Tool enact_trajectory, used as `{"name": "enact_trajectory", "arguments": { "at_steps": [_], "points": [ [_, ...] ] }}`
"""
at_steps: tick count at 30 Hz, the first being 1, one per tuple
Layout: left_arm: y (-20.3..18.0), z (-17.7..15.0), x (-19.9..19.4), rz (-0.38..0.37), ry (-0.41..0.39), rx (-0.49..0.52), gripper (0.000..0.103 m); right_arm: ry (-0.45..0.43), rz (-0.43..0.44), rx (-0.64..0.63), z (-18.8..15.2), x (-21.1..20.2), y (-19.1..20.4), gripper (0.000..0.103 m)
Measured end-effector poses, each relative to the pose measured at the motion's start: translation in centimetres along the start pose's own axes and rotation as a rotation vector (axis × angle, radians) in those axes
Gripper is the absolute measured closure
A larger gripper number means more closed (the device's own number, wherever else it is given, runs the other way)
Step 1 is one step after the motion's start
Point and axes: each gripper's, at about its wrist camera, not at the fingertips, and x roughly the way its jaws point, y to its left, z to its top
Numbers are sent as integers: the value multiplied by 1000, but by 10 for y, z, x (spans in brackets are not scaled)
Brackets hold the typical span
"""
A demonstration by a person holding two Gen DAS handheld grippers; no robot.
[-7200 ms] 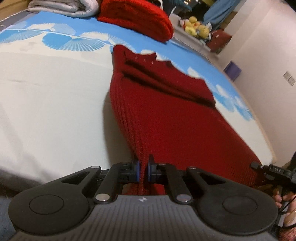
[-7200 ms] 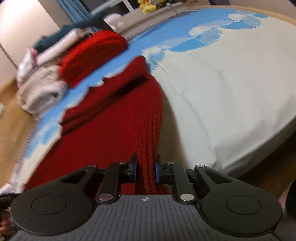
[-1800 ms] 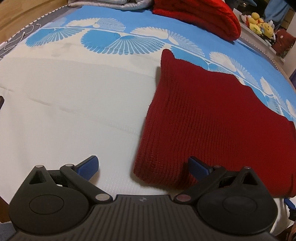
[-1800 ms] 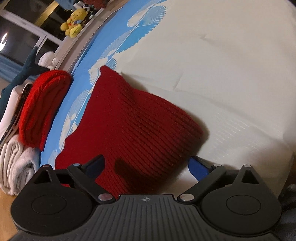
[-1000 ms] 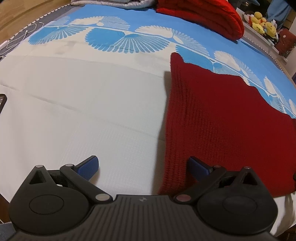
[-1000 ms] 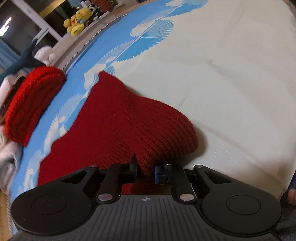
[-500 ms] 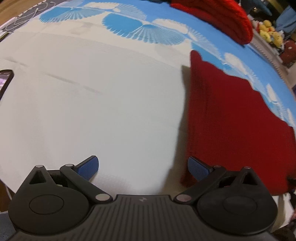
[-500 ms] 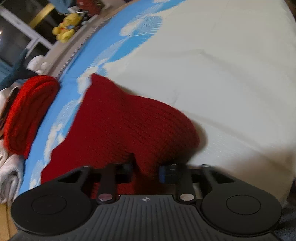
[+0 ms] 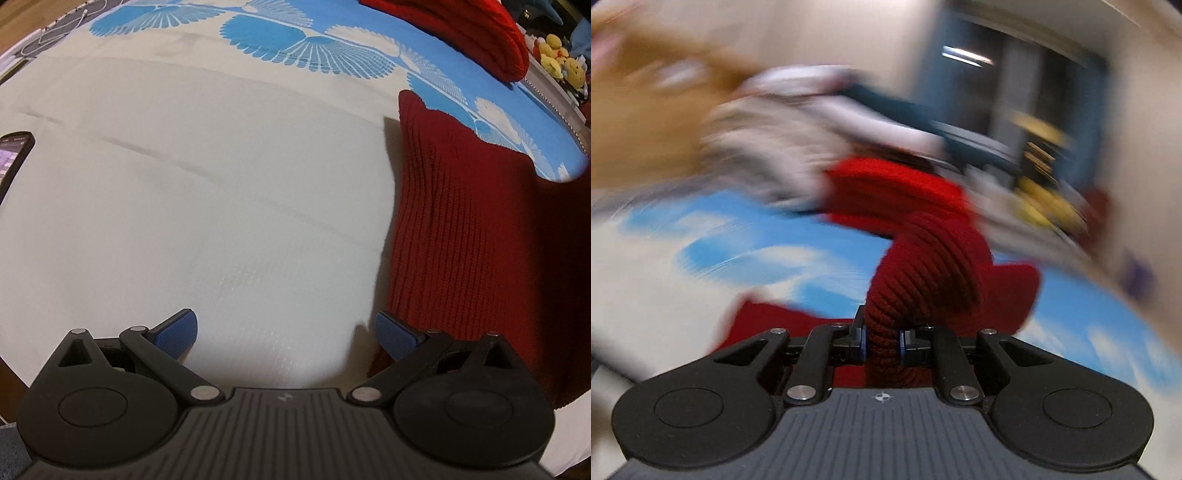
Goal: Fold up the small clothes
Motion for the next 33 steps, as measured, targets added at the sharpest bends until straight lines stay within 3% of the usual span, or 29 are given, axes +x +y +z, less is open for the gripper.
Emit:
{"name": "enact_trajectory", "arguments": {
  "at_steps": [2,5,7,14,18,20,24,30,33],
  "points": [
    [4,1,-2,-10,6,-14,1,6,137,-174,-8,-2,49,88],
    [10,3,-3,-16,18,-40,1,106,294,-344,-36,5,101,88],
    [13,3,-5,-28,20,-48,1,115,289,-384,-50,7,117,88],
    [27,9,-17,-73,0,-103,1,101,287,-242,-40,10,108,84],
    [40,12,-28,-60,-33,-145,1,80,405,-147,-43,-4,107,42],
    [45,12,-33,-63,-51,-176,1,91,479,-132,-46,-11,112,31],
    [45,11,-47,-134,-96,-174,1,178,521,-164,-58,3,116,29],
    [13,4,-71,-289,-167,-56,1,150,543,-98,-39,-15,90,30],
    [-10,-4,-81,-343,-200,16,1,114,486,-90,-32,-34,64,29]
  ]
}}
